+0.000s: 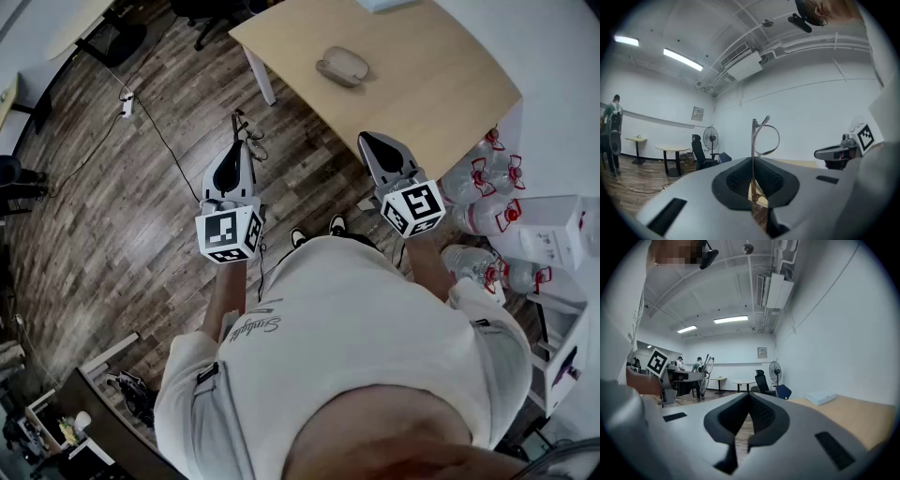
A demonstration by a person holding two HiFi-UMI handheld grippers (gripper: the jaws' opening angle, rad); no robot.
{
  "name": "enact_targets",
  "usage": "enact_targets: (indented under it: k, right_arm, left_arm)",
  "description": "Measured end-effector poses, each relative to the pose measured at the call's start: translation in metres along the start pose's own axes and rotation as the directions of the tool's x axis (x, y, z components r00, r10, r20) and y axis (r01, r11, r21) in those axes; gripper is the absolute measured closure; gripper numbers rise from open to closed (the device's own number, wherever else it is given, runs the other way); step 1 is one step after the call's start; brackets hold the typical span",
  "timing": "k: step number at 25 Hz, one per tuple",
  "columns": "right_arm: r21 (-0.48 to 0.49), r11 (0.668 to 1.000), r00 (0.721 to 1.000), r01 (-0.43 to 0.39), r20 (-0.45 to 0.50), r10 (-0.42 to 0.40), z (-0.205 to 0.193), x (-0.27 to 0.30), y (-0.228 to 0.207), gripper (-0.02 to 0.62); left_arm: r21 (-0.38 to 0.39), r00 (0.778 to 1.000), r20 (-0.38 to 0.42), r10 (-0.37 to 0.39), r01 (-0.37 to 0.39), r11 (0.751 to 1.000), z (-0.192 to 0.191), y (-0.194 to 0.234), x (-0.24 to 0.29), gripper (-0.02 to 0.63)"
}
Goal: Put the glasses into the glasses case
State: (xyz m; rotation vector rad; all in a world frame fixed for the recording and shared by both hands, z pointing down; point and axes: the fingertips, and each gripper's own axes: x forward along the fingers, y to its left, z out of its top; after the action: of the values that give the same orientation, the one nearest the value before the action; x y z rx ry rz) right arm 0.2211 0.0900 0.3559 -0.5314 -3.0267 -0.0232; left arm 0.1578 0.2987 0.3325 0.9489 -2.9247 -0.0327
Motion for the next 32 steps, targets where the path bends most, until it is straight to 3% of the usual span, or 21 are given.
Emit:
enact_targets:
  k: [8, 20, 32]
  right_arm:
    - [-0.088, 0.996, 1.000, -0.012, 0.021, 0.014, 0.001, 0.018, 0.016, 0.600]
    - [0.005, 1.000, 0.994, 0.015, -0.112, -0.014, -0.056, 0.024, 0.038, 0.598]
    - [0.078, 0.997, 0.998, 0.018, -0.064, -0.013, -0.063, 0.118, -0.057, 0.598]
  left_arm:
    - [-0.010, 1.000, 0.015, 0.023, -0.022, 1.000, -0.009, 0.023, 0.001, 0.584]
    - [-0.100, 0.998, -0.054, -0.011, 0.006, 0.995, -0.049, 0.046, 0.019, 0.584]
    - [-0.050, 0.992, -0.116, -0.052, 0.047, 0.998, -0.046, 0.052, 0.132, 0.584]
